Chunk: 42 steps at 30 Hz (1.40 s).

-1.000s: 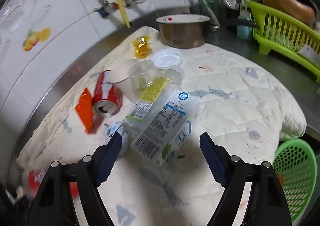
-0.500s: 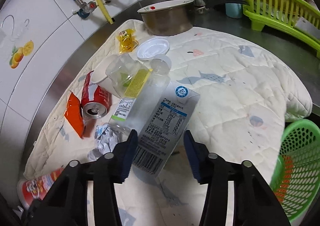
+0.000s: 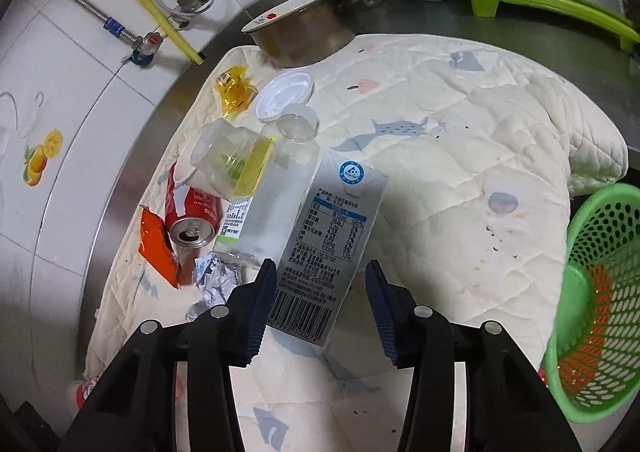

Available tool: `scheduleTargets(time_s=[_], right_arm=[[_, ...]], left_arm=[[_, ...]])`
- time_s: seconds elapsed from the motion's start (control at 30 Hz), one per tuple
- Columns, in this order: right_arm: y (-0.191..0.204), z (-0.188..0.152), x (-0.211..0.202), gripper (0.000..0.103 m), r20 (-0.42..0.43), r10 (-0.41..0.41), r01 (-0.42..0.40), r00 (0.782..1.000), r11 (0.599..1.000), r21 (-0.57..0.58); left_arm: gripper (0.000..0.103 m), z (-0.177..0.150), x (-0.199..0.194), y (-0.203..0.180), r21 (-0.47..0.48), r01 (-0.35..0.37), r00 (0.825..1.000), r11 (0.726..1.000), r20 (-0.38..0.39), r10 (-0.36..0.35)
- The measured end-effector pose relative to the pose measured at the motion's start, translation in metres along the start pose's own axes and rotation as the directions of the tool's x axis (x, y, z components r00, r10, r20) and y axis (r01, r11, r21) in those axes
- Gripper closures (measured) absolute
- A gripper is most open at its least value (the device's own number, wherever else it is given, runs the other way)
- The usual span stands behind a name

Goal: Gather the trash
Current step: 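Grasp and lift the milk carton with the right tool while the left holds the cup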

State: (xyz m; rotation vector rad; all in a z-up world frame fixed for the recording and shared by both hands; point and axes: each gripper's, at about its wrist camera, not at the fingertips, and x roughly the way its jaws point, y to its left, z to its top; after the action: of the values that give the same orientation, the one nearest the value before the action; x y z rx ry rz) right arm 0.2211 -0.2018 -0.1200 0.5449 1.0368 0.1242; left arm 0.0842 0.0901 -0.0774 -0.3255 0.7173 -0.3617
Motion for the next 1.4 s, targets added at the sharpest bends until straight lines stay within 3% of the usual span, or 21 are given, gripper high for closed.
scheduleTargets(time_s=[0.23, 0.6, 0.83, 1.17, 1.4], right_arm=[[-0.003, 0.007, 0.001, 0.059, -0.010, 0.033, -0.033, 0.999, 0.999, 0.043], [0.014, 0.013, 0.017, 0.058, -0.030, -0.006, 0.007, 1.000, 0.999, 0.032], [0.023, 0.016, 0.021, 0.059, -0.042, 0.010, -0.008, 0.999, 0.999, 0.037], [0.037, 0.021, 0.034, 0.050, -0.054, -0.088, 0.090, 0.995, 0.995, 0.031], [0.035, 0.015, 0.044, 0.053, -0.081, -0.106, 0.108, 0.991, 0.994, 0.024]], left_arm=[[0.099, 0.000, 0.001, 0.001, 0.001, 0.005, 1.000, 1.000, -0.002, -0.005], [0.099, -0.002, -0.001, 0.001, -0.009, 0.008, 1.000, 1.000, 0.003, -0.008], [0.099, -0.003, -0.003, 0.002, -0.013, 0.013, 1.000, 1.000, 0.007, -0.013], [0.099, -0.004, -0.007, 0.008, -0.030, 0.018, 1.000, 0.999, 0.020, -0.018], [0.099, -0.005, -0.008, 0.012, -0.043, 0.024, 0.999, 0.999, 0.023, -0.023]])
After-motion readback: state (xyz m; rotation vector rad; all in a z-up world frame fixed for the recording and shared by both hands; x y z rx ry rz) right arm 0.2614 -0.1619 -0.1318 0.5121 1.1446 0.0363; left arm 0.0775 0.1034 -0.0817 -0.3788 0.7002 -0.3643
